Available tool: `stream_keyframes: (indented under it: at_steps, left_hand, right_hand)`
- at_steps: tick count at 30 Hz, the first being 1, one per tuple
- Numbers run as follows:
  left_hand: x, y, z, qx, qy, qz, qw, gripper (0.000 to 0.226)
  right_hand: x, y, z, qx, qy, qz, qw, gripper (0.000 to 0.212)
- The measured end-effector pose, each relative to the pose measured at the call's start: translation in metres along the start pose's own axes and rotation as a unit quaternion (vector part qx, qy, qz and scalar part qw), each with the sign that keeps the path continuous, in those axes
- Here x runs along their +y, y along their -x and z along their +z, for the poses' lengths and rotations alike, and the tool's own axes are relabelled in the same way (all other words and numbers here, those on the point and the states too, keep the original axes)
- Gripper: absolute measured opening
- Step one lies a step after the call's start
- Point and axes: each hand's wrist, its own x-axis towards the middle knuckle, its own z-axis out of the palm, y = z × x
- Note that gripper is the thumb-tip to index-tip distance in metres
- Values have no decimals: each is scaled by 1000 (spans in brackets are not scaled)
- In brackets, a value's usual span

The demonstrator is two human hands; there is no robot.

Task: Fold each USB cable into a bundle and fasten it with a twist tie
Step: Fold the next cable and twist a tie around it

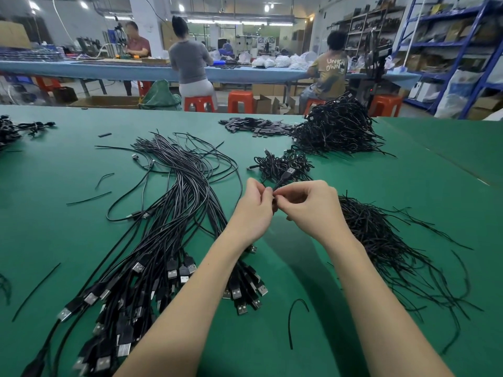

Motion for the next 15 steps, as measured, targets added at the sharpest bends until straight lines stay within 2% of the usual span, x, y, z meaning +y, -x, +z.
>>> stream_keyframes:
  at_steps: [2,4,6,8,11,13,15]
  left_hand:
    - [-1,-2,-1,15,51,-10,999,20]
    - [0,-3,-2,17,105,-19,994,19]
    - [2,-2,-2,7,148,-25,989,18]
    - [3,-2,0,1,180,-31,983,18]
    - [7,-1,-1,-16,247,-36,968,19]
    - [9,-1,-4,-59,273,-37,960,20]
    - [10,1,-9,-131,270,-34,953,21]
  right_hand:
    - [-1,1,-4,-50,-110,70,990,14]
    - [-1,2,-7,-94,-231,134,959,13]
    - [0,1,-9,-97,-319,186,924,13]
    - [3,0,-9,-90,-393,253,879,16]
    - [11,0,-10,-99,-494,365,783,25]
    - [19,0,-12,-117,-554,393,724,34]
    - [28,1,-12,-127,-585,390,700,36]
